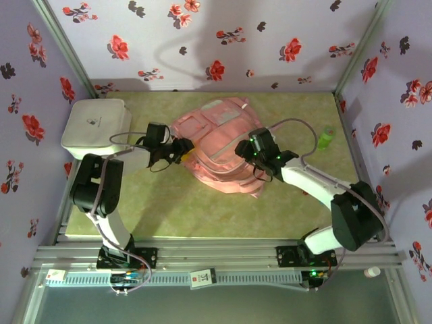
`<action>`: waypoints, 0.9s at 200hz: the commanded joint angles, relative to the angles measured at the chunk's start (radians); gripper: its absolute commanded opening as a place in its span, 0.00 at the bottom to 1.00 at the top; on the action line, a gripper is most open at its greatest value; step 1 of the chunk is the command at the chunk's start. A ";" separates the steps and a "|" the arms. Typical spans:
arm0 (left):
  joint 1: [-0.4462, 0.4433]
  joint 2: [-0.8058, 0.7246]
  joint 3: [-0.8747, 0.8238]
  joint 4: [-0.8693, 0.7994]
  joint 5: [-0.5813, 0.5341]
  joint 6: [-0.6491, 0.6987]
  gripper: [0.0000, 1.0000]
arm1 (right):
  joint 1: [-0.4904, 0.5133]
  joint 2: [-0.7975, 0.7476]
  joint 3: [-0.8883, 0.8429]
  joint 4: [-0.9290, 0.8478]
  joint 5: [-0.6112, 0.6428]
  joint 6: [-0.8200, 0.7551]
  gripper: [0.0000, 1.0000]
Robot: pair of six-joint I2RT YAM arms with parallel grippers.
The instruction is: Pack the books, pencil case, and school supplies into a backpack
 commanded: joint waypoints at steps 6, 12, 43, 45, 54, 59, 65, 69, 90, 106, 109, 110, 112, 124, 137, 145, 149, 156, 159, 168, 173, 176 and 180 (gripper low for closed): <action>-0.002 0.035 0.030 0.101 0.042 -0.051 0.36 | -0.025 0.069 0.083 0.071 -0.072 -0.085 0.60; -0.002 0.040 0.031 0.108 0.043 -0.055 0.33 | -0.029 0.085 0.099 0.071 -0.075 -0.101 0.60; -0.003 0.056 0.034 0.137 0.047 -0.081 0.19 | -0.055 0.176 0.200 0.068 -0.093 -0.192 0.59; -0.004 0.056 0.033 0.139 0.047 -0.083 0.18 | -0.055 0.184 0.208 0.068 -0.095 -0.199 0.59; -0.008 0.056 0.031 0.154 0.048 -0.095 0.14 | -0.064 0.212 0.243 0.065 -0.108 -0.227 0.58; -0.010 0.057 0.029 0.165 0.048 -0.104 0.12 | -0.068 0.234 0.263 0.061 -0.115 -0.242 0.58; -0.014 0.056 0.026 0.178 0.049 -0.117 0.11 | -0.073 0.255 0.288 0.058 -0.122 -0.260 0.58; -0.017 0.055 0.025 0.188 0.048 -0.125 0.11 | -0.075 0.268 0.307 0.054 -0.125 -0.271 0.58; -0.031 0.061 0.016 0.243 0.048 -0.178 0.08 | -0.084 0.318 0.384 0.012 -0.112 -0.316 0.58; -0.041 0.066 0.005 0.304 0.048 -0.233 0.06 | -0.085 0.311 0.403 -0.029 -0.078 -0.336 0.61; -0.043 0.067 0.002 0.316 0.049 -0.245 0.05 | -0.085 0.305 0.402 -0.034 -0.072 -0.336 0.62; -0.044 0.068 0.002 0.319 0.050 -0.248 0.05 | -0.085 0.303 0.402 -0.035 -0.069 -0.337 0.62; -0.045 0.069 0.001 0.328 0.049 -0.255 0.05 | -0.086 0.298 0.399 -0.040 -0.064 -0.338 0.63; -0.053 0.074 -0.003 0.370 0.047 -0.295 0.04 | -0.085 0.259 0.381 -0.076 -0.021 -0.339 0.67; -0.062 0.079 -0.003 0.403 0.043 -0.330 0.02 | -0.084 0.209 0.359 -0.152 0.060 -0.314 0.69; -0.069 0.080 -0.002 0.413 0.035 -0.343 0.02 | -0.084 0.176 0.344 -0.202 0.104 -0.298 0.70; -0.071 0.078 -0.002 0.413 0.032 -0.348 0.02 | -0.083 0.157 0.334 -0.225 0.120 -0.292 0.70; -0.076 0.074 0.000 0.412 0.024 -0.353 0.02 | -0.079 0.125 0.314 -0.252 0.143 -0.286 0.70; -0.078 0.072 0.001 0.409 0.021 -0.353 0.02 | -0.074 0.113 0.307 -0.263 0.150 -0.284 0.70; -0.082 0.066 0.003 0.399 0.009 -0.354 0.02 | -0.055 0.073 0.283 -0.289 0.170 -0.281 0.70; -0.087 0.061 0.004 0.392 0.002 -0.353 0.02 | -0.041 0.053 0.272 -0.300 0.181 -0.278 0.70; -0.088 0.057 0.004 0.387 -0.003 -0.351 0.02 | -0.031 0.044 0.268 -0.307 0.184 -0.278 0.70; -0.091 0.053 0.006 0.379 -0.008 -0.349 0.02 | -0.017 0.032 0.261 -0.316 0.191 -0.274 0.70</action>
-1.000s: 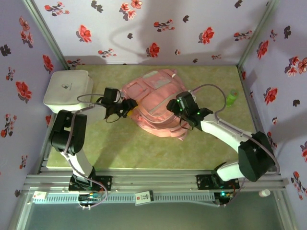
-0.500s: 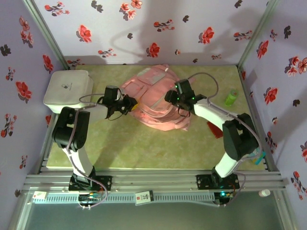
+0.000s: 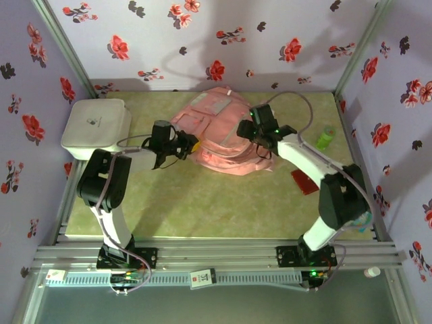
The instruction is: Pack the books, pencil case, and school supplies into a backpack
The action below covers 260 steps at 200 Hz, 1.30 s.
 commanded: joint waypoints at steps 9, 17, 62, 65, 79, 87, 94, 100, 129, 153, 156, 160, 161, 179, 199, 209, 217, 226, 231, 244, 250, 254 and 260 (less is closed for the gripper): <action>-0.040 -0.027 0.008 0.058 -0.004 -0.016 0.02 | 0.094 -0.118 -0.052 -0.145 0.121 0.032 0.69; -0.044 -0.037 0.011 0.043 -0.019 -0.005 0.02 | 0.127 -0.126 -0.055 -0.158 0.129 0.043 0.69; -0.068 -0.053 0.030 -0.003 -0.046 0.015 0.02 | 0.341 -0.047 -0.057 -0.083 0.119 0.143 0.60; -0.068 -0.052 0.031 -0.003 -0.046 0.016 0.02 | 0.351 -0.038 -0.055 -0.071 0.116 0.145 0.59; -0.070 -0.052 0.031 -0.003 -0.045 0.011 0.02 | 0.386 0.020 -0.037 -0.037 0.108 0.158 0.55; -0.070 -0.053 0.029 -0.004 -0.046 0.010 0.02 | 0.398 0.053 -0.024 -0.027 0.107 0.165 0.52; -0.072 -0.054 0.026 -0.005 -0.045 0.009 0.02 | 0.405 0.076 -0.019 -0.007 0.106 0.168 0.50; -0.072 -0.056 0.025 -0.008 -0.046 0.009 0.02 | 0.410 0.097 -0.013 0.009 0.102 0.171 0.49; -0.072 -0.064 0.026 -0.020 -0.046 0.016 0.02 | 0.419 0.188 0.039 0.023 0.118 0.160 0.44; -0.073 -0.068 0.027 -0.026 -0.047 0.018 0.02 | 0.419 0.241 0.085 0.004 0.155 0.162 0.39; -0.072 -0.069 0.027 -0.027 -0.047 0.019 0.02 | 0.420 0.247 0.090 0.001 0.161 0.164 0.39; -0.072 -0.070 0.029 -0.028 -0.047 0.019 0.02 | 0.420 0.252 0.094 -0.003 0.168 0.167 0.39; -0.073 -0.070 0.029 -0.028 -0.046 0.018 0.02 | 0.420 0.254 0.096 -0.005 0.171 0.168 0.39; -0.072 -0.074 0.029 -0.032 -0.047 0.018 0.02 | 0.419 0.279 0.113 -0.012 0.196 0.168 0.37; -0.072 -0.077 0.029 -0.033 -0.046 0.018 0.02 | 0.419 0.307 0.143 -0.038 0.246 0.171 0.36; -0.072 -0.079 0.029 -0.032 -0.044 0.018 0.02 | 0.420 0.323 0.160 -0.055 0.265 0.172 0.35; -0.073 -0.081 0.030 -0.032 -0.042 0.017 0.02 | 0.419 0.331 0.174 -0.074 0.283 0.172 0.34; -0.072 -0.081 0.032 -0.035 -0.038 0.017 0.02 | 0.420 0.338 0.190 -0.089 0.298 0.175 0.34; -0.072 -0.079 0.034 -0.036 -0.034 0.017 0.02 | 0.419 0.343 0.196 -0.094 0.305 0.177 0.34; -0.072 -0.078 0.037 -0.036 -0.032 0.015 0.02 | 0.420 0.352 0.205 -0.100 0.318 0.178 0.34; -0.072 -0.077 0.038 -0.034 -0.031 0.014 0.01 | 0.421 0.357 0.209 -0.100 0.323 0.179 0.34; -0.072 -0.077 0.038 -0.035 -0.030 0.013 0.01 | 0.421 0.361 0.213 -0.102 0.328 0.180 0.34; -0.072 -0.075 0.039 -0.034 -0.029 0.012 0.01 | 0.419 0.367 0.219 -0.107 0.335 0.181 0.34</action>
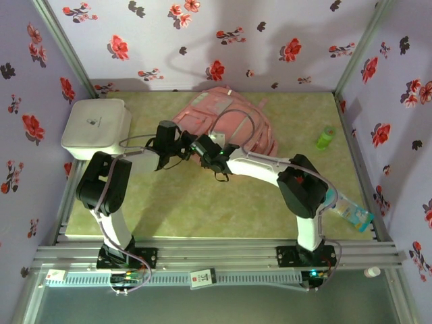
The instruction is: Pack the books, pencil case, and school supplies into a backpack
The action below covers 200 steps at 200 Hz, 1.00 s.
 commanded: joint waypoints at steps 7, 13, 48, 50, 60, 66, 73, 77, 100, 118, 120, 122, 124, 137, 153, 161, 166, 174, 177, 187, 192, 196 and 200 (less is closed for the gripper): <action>-0.023 -0.039 0.036 0.013 0.059 0.020 0.01 | 0.002 0.035 0.053 -0.058 0.100 0.025 0.34; -0.023 -0.039 0.035 0.014 0.061 0.018 0.01 | 0.003 0.042 0.065 -0.067 0.110 0.025 0.33; -0.023 -0.044 0.032 0.017 0.061 0.018 0.01 | -0.006 0.079 0.114 -0.092 0.123 0.024 0.31; -0.024 -0.044 0.033 0.017 0.062 0.018 0.01 | -0.007 0.079 0.114 -0.091 0.122 0.025 0.31; -0.024 -0.046 0.031 0.017 0.061 0.017 0.01 | -0.011 0.083 0.116 -0.089 0.121 0.026 0.31; -0.024 -0.047 0.029 0.017 0.062 0.017 0.00 | -0.013 0.086 0.116 -0.089 0.122 0.026 0.31; -0.023 -0.047 0.029 0.017 0.062 0.018 0.00 | -0.016 0.087 0.118 -0.088 0.126 0.026 0.30; -0.023 -0.047 0.029 0.017 0.061 0.018 0.00 | -0.017 0.089 0.119 -0.089 0.129 0.026 0.30; -0.023 -0.042 0.027 0.017 0.061 0.024 0.00 | -0.029 0.086 0.120 -0.093 0.127 0.031 0.25; -0.024 -0.036 0.024 0.023 0.062 0.022 0.00 | -0.034 0.080 0.113 -0.093 0.129 0.020 0.23; -0.023 -0.036 0.024 0.024 0.061 0.020 0.00 | -0.033 0.080 0.113 -0.092 0.129 0.018 0.22; -0.024 -0.035 0.024 0.024 0.061 0.020 0.00 | -0.035 0.080 0.113 -0.092 0.130 0.015 0.22; -0.024 -0.035 0.024 0.024 0.061 0.020 0.00 | -0.035 0.079 0.113 -0.091 0.130 0.014 0.22; -0.024 -0.035 0.023 0.026 0.061 0.020 0.00 | -0.037 0.073 0.109 -0.082 0.127 -0.010 0.20; -0.023 -0.035 0.023 0.026 0.061 0.021 0.00 | -0.037 0.069 0.108 -0.072 0.127 -0.041 0.19; -0.025 -0.035 0.023 0.026 0.061 0.022 0.00 | -0.037 0.067 0.107 -0.063 0.126 -0.057 0.18; -0.023 -0.035 0.023 0.026 0.061 0.022 0.00 | -0.036 0.067 0.108 -0.058 0.127 -0.071 0.19; -0.023 -0.035 0.023 0.026 0.062 0.022 0.00 | -0.036 0.068 0.111 -0.054 0.129 -0.091 0.21; -0.024 -0.034 0.022 0.025 0.062 0.023 0.00 | -0.035 0.068 0.112 -0.053 0.131 -0.097 0.22; -0.023 -0.035 0.023 0.024 0.061 0.024 0.00 | -0.036 0.072 0.119 -0.050 0.137 -0.121 0.25; -0.024 -0.033 0.023 0.024 0.061 0.025 0.00 | -0.035 0.072 0.121 -0.049 0.142 -0.132 0.26; -0.023 -0.034 0.023 0.024 0.061 0.024 0.00 | -0.036 0.074 0.121 -0.047 0.145 -0.145 0.27; -0.023 -0.033 0.023 0.024 0.061 0.023 0.00 | -0.036 0.073 0.122 -0.043 0.149 -0.156 0.28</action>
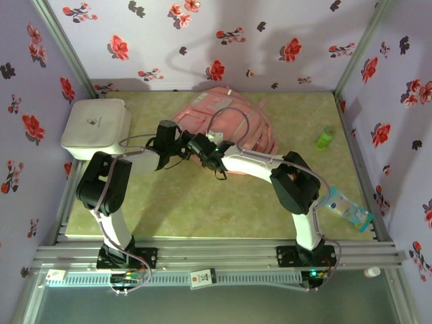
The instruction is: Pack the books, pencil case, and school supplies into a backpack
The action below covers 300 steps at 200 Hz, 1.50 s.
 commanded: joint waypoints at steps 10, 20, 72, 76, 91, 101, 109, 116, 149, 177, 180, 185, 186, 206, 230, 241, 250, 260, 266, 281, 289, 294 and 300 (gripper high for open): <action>-0.020 -0.033 0.019 0.021 0.061 0.022 0.00 | -0.026 0.002 0.034 0.068 0.093 -0.110 0.29; -0.021 -0.034 0.019 0.023 0.061 0.020 0.00 | -0.025 0.001 0.025 0.087 0.097 -0.134 0.29; -0.019 -0.039 0.019 0.033 0.068 0.001 0.00 | -0.025 -0.005 -0.027 0.214 0.074 -0.240 0.20; -0.019 -0.040 0.019 0.031 0.068 0.002 0.00 | -0.025 -0.006 -0.035 0.232 0.070 -0.250 0.20; -0.019 -0.039 0.018 0.028 0.067 0.004 0.00 | -0.024 -0.009 -0.051 0.265 0.069 -0.267 0.19; -0.019 -0.036 0.017 0.029 0.068 0.002 0.00 | -0.025 -0.006 -0.057 0.274 0.074 -0.276 0.18; -0.019 -0.036 0.016 0.029 0.067 0.002 0.00 | -0.025 -0.005 -0.059 0.279 0.077 -0.280 0.18; -0.020 -0.037 0.016 0.029 0.067 0.002 0.00 | -0.025 -0.003 -0.063 0.286 0.081 -0.285 0.17; -0.018 -0.035 0.023 0.021 0.065 0.011 0.00 | -0.021 -0.027 -0.097 0.300 0.091 -0.286 0.11; -0.006 -0.032 0.026 0.003 0.059 0.030 0.00 | -0.019 -0.094 -0.153 0.269 0.071 -0.261 0.08; -0.005 -0.032 0.027 0.001 0.057 0.032 0.00 | -0.019 -0.099 -0.159 0.260 0.072 -0.254 0.08; -0.002 -0.031 0.027 -0.006 0.056 0.037 0.00 | -0.021 -0.116 -0.170 0.241 0.074 -0.240 0.07; -0.002 -0.031 0.027 -0.007 0.056 0.038 0.00 | -0.021 -0.120 -0.173 0.236 0.075 -0.238 0.07; 0.006 -0.032 0.035 -0.038 0.048 0.063 0.00 | -0.022 -0.179 -0.232 0.160 0.085 -0.172 0.07; 0.011 -0.035 0.036 -0.052 0.042 0.079 0.00 | -0.033 -0.239 -0.302 0.078 0.087 -0.082 0.06; 0.011 -0.035 0.038 -0.053 0.042 0.081 0.00 | -0.038 -0.258 -0.321 0.045 0.088 -0.046 0.07; 0.010 -0.036 0.039 -0.055 0.043 0.082 0.00 | -0.040 -0.267 -0.327 0.018 0.091 -0.022 0.07; 0.011 -0.037 0.040 -0.058 0.042 0.085 0.00 | -0.041 -0.274 -0.327 -0.003 0.093 -0.008 0.07; 0.010 -0.039 0.040 -0.060 0.044 0.085 0.00 | -0.041 -0.276 -0.322 -0.008 0.092 -0.007 0.07; 0.009 -0.042 0.041 -0.061 0.043 0.087 0.00 | -0.041 -0.277 -0.310 0.013 0.060 -0.030 0.09; 0.010 -0.041 0.042 -0.063 0.042 0.087 0.00 | -0.041 -0.275 -0.304 0.044 0.025 -0.058 0.13; 0.010 -0.041 0.041 -0.063 0.043 0.087 0.00 | -0.041 -0.268 -0.297 0.056 0.008 -0.069 0.15; 0.011 -0.040 0.042 -0.063 0.042 0.087 0.00 | -0.041 -0.257 -0.281 0.052 0.001 -0.075 0.18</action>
